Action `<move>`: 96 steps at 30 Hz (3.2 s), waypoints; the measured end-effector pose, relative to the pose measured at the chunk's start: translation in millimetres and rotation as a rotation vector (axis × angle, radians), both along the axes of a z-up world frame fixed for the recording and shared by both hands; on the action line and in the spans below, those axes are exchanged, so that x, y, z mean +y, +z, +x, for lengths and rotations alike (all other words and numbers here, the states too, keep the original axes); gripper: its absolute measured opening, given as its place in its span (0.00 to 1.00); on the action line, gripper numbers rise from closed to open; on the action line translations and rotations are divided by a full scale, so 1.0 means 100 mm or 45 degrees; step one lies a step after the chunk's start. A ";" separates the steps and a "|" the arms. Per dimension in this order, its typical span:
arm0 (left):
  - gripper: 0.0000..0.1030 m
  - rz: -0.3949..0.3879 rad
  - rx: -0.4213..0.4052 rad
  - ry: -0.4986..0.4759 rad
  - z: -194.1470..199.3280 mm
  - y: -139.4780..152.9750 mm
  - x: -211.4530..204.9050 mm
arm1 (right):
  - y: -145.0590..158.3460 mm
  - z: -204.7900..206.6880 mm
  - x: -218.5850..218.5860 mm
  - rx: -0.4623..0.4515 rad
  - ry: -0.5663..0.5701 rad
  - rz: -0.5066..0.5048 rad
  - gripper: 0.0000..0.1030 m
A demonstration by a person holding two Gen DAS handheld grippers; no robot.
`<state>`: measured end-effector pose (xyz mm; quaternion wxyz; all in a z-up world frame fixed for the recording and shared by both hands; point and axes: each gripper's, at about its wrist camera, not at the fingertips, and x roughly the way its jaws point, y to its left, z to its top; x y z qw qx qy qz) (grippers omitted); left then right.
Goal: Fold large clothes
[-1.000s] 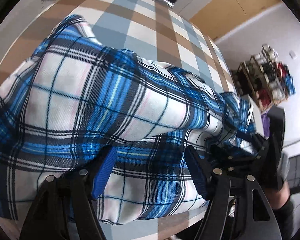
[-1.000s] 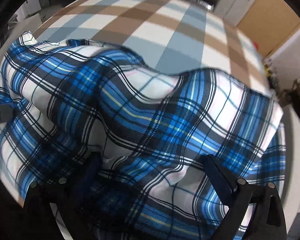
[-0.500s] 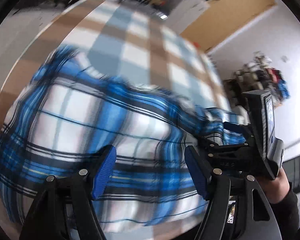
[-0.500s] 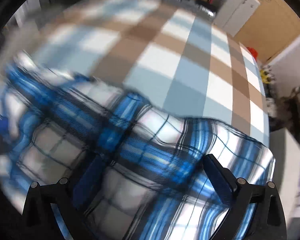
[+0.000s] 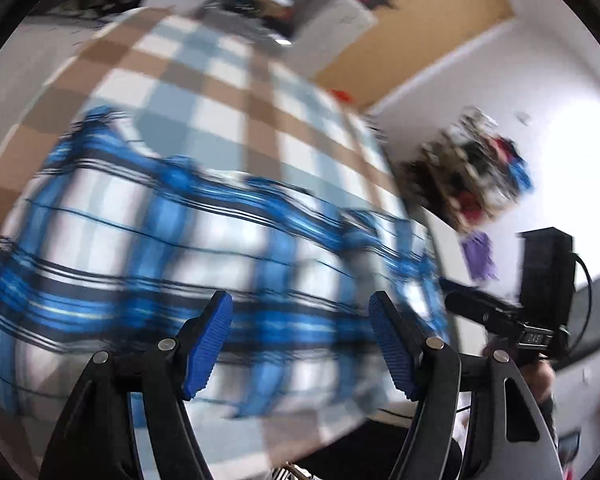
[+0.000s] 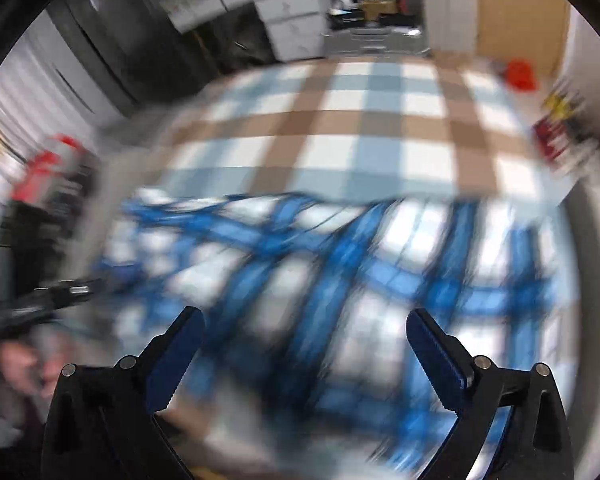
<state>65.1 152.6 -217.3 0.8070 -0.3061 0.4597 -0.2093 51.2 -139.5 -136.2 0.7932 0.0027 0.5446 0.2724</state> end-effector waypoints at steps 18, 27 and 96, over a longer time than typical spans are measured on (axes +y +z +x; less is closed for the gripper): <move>0.64 0.220 0.202 0.110 0.05 -0.35 0.11 | -0.04 -0.14 0.32 -0.261 -0.035 -0.504 1.00; 0.64 0.286 0.175 0.116 0.08 -0.34 -0.01 | -0.80 0.32 0.65 -0.209 0.065 -0.870 1.00; 0.64 0.321 0.083 -0.047 -0.10 -0.22 -0.33 | -0.94 -0.07 -0.83 0.486 -0.628 0.971 1.00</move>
